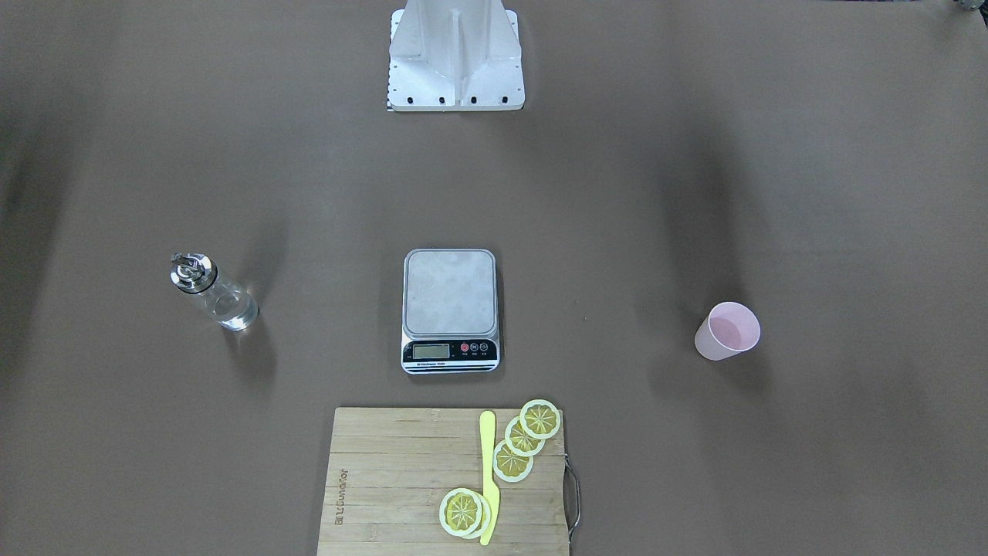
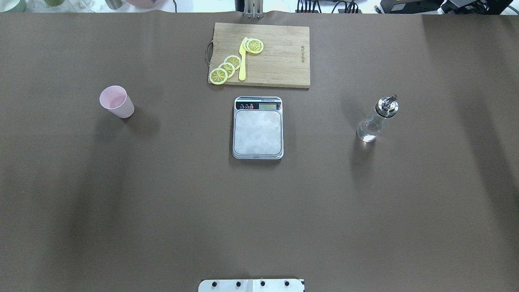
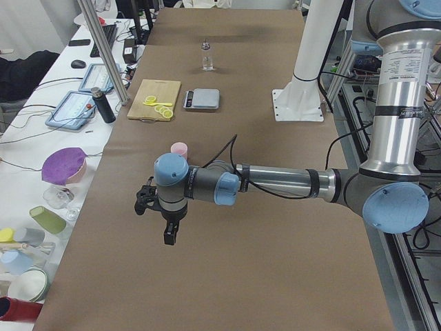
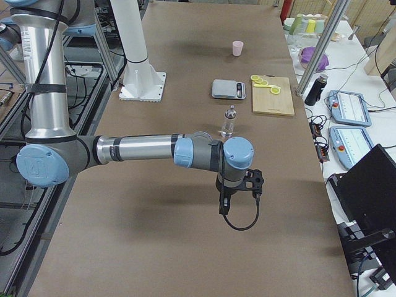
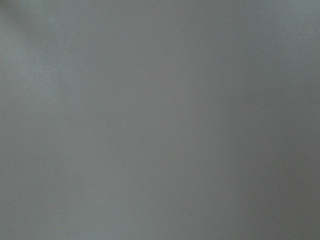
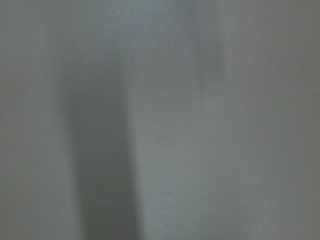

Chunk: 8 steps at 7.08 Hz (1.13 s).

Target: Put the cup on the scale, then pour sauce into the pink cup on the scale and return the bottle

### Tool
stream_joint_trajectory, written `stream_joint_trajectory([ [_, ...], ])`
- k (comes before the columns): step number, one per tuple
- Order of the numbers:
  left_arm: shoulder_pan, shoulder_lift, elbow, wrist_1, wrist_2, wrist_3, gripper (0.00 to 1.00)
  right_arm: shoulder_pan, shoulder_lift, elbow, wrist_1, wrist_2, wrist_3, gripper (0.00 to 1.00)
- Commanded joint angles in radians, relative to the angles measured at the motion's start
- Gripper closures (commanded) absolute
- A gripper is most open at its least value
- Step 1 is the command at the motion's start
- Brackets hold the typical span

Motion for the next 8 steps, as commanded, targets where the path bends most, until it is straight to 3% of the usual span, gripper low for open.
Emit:
stream_joint_trajectory([
  [1,-0.002,0.003,-0.004,0.0,0.0,0.001,0.01,0.003,-0.002,-0.001,0.003,-0.001,0.007,0.0],
  [8,0.006,-0.046,-0.011,0.008,0.012,-0.005,0.01,0.003,0.012,0.007,0.002,-0.001,0.01,0.0],
])
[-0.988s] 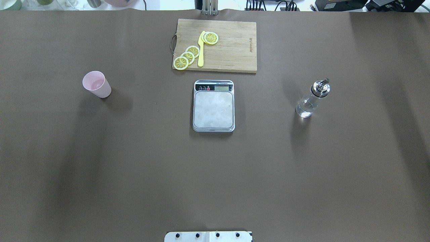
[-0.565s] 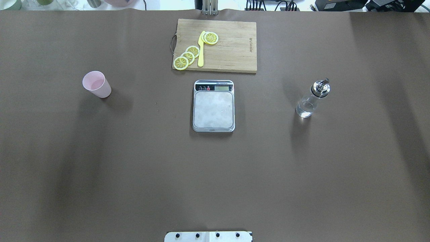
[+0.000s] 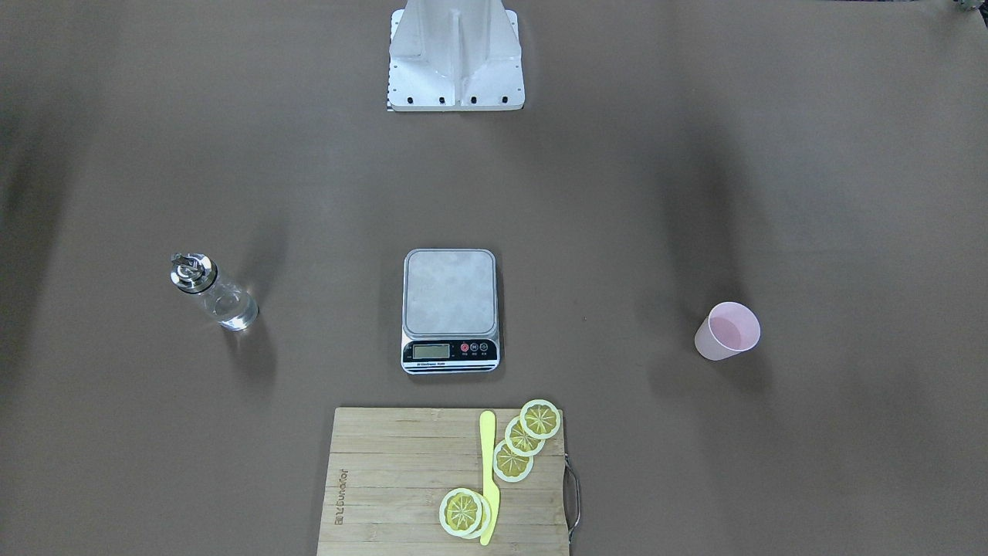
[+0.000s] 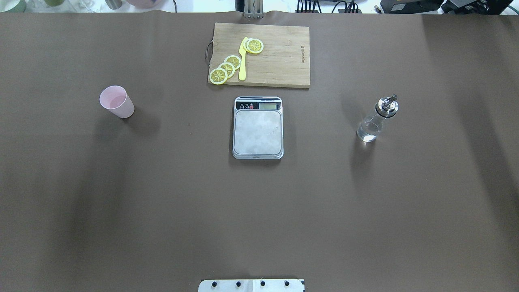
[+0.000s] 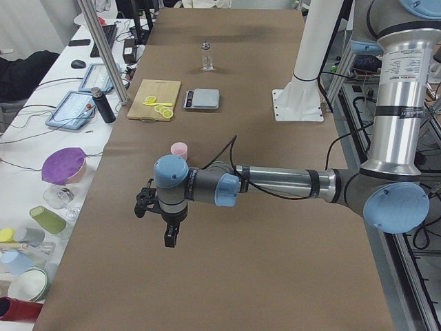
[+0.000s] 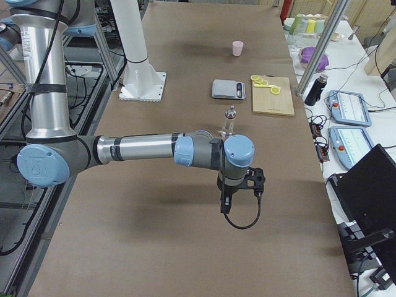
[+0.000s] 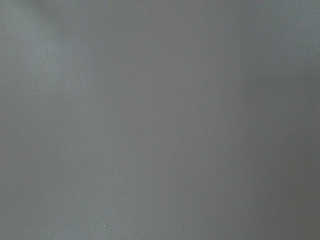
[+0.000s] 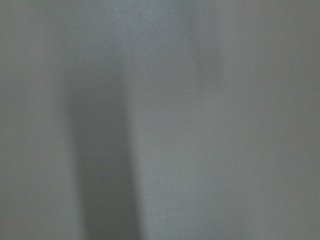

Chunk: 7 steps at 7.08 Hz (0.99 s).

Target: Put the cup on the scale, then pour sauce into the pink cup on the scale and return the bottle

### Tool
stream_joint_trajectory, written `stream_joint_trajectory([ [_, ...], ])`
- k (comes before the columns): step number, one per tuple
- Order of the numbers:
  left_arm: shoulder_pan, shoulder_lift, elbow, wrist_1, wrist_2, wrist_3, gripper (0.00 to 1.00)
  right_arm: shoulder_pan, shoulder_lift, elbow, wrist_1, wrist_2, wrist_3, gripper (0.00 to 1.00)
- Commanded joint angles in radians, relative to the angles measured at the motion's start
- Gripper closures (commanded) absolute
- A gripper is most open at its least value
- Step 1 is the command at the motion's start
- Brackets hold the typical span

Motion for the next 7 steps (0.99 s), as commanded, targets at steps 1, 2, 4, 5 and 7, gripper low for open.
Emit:
stream_joint_trajectory([
  [1,0.016,-0.06,-0.014,0.001,0.006,-0.003,0.01,0.0,0.002,0.011,0.0,0.0,0.001,0.0],
  [2,0.074,-0.073,-0.033,-0.002,0.003,-0.078,0.01,0.0,0.004,0.02,-0.005,0.0,0.003,0.0],
  [4,0.265,-0.136,-0.128,0.001,0.021,-0.454,0.01,0.0,0.002,0.025,-0.003,0.003,0.003,0.0],
  [5,0.325,-0.186,-0.144,0.004,0.05,-0.507,0.01,0.0,0.002,0.025,-0.002,0.003,0.003,0.0],
  [7,0.45,-0.278,-0.097,-0.005,0.052,-0.719,0.02,0.0,0.002,0.025,0.0,0.003,0.003,0.0],
])
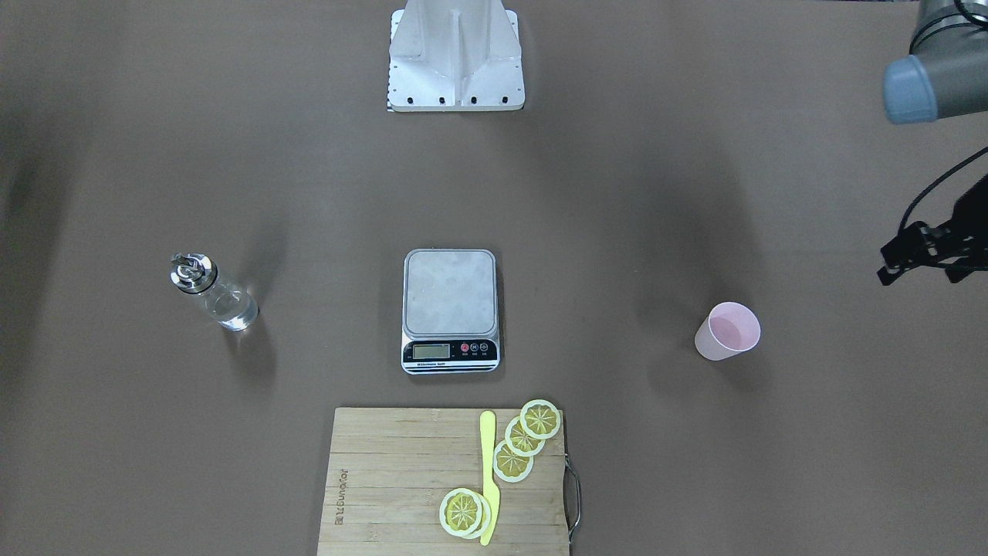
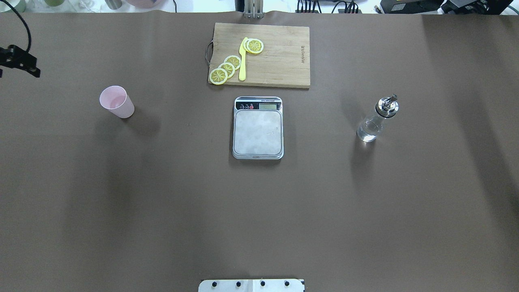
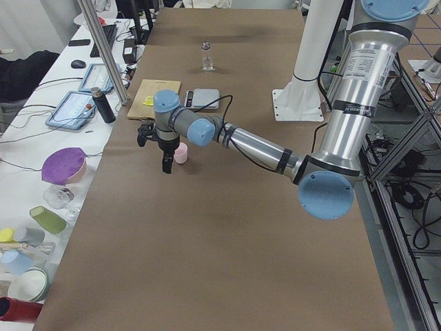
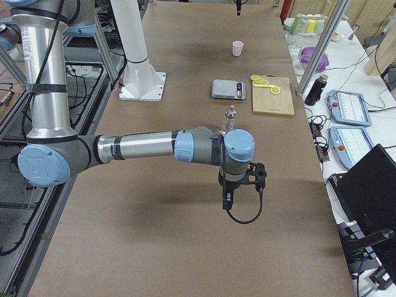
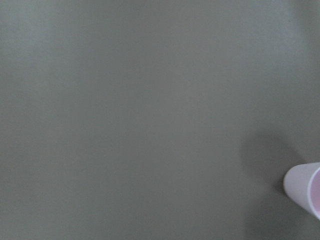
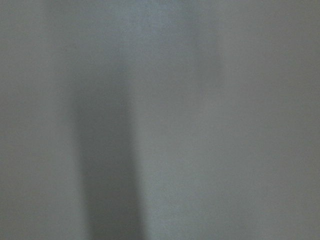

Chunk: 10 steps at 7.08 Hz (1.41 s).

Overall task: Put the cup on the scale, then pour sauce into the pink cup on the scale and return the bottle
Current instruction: 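Reach the left gripper to the pink cup and grasp it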

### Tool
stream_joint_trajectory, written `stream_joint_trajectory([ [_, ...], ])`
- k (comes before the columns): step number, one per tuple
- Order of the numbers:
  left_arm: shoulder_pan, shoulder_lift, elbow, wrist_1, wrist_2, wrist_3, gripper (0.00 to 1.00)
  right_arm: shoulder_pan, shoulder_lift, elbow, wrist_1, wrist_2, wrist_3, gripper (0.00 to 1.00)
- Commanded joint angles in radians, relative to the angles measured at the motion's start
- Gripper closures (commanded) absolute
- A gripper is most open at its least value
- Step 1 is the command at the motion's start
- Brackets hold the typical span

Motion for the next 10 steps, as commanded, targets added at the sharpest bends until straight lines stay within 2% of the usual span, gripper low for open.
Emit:
stream_joint_trajectory([
  [1,0.106,-0.081,0.06,-0.038,0.016,-0.159,0.02,0.0,0.0,0.002,0.002,0.0,0.0,0.0],
  [2,0.137,-0.082,0.101,-0.111,0.059,-0.211,0.02,0.0,0.0,0.002,0.001,0.0,0.0,0.0],
  [3,0.161,-0.099,0.134,-0.16,0.061,-0.253,0.02,0.0,0.0,0.0,0.001,0.0,0.0,0.0],
  [5,0.188,-0.107,0.152,-0.162,0.076,-0.27,0.02,0.0,0.0,0.002,-0.001,0.0,0.0,0.0],
  [6,0.203,-0.118,0.177,-0.165,0.107,-0.272,0.02,0.0,0.0,0.002,-0.001,0.003,0.0,0.0],
  [8,0.215,-0.138,0.236,-0.191,0.11,-0.272,0.03,0.0,0.0,0.011,-0.005,0.006,0.0,0.0],
  [10,0.246,-0.136,0.263,-0.226,0.11,-0.272,0.17,0.0,0.001,0.013,-0.004,0.006,0.003,0.0],
])
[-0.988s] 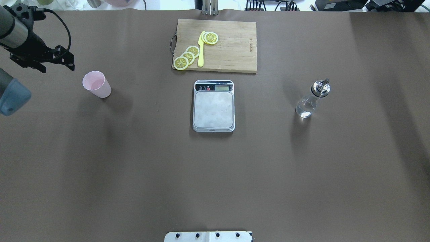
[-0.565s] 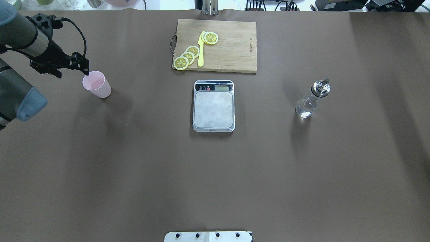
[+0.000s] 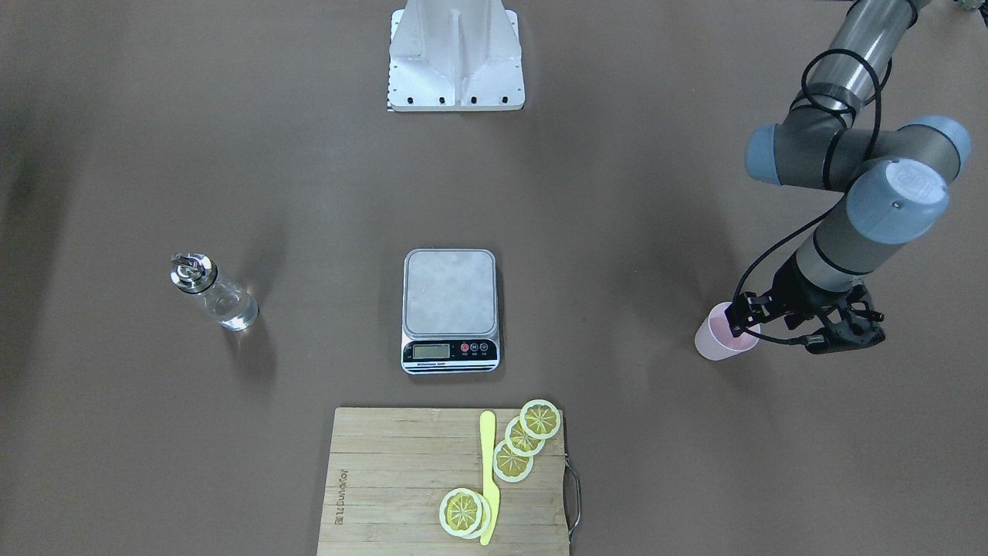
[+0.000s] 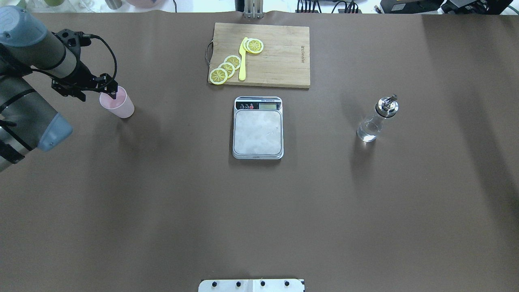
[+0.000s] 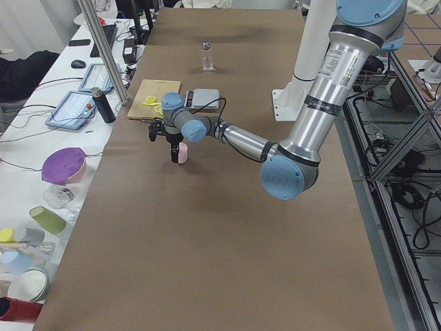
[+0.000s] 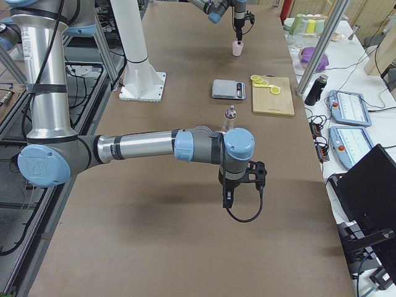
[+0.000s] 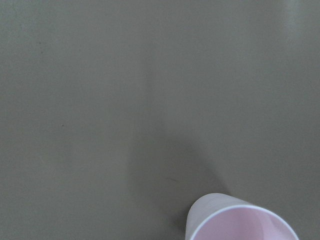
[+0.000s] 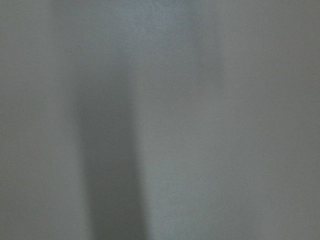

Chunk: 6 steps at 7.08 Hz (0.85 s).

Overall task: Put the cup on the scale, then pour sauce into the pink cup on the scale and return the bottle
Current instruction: 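Reach the left gripper to the pink cup and grasp it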

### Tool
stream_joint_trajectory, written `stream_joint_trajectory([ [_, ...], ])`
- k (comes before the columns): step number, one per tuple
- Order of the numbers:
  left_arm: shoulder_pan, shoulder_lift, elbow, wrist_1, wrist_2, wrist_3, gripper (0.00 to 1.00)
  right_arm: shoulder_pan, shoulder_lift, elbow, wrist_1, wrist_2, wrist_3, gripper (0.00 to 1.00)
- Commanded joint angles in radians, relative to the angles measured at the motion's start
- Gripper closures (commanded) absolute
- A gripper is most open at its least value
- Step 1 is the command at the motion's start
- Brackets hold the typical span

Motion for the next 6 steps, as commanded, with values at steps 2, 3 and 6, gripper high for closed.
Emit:
stream_joint_trajectory([
  [2,0.024,-0.002,0.0,-0.017,-0.001,-0.059,0.99,0.0,-0.001,0.007,-0.002,0.0,0.001,0.0],
  [3,0.021,-0.019,-0.002,-0.014,-0.009,-0.121,1.0,0.0,0.001,0.005,0.0,0.002,0.001,0.0],
  [6,-0.046,-0.138,-0.003,0.181,-0.1,-0.167,1.0,0.0,0.019,0.005,-0.006,0.029,0.003,0.0],
])
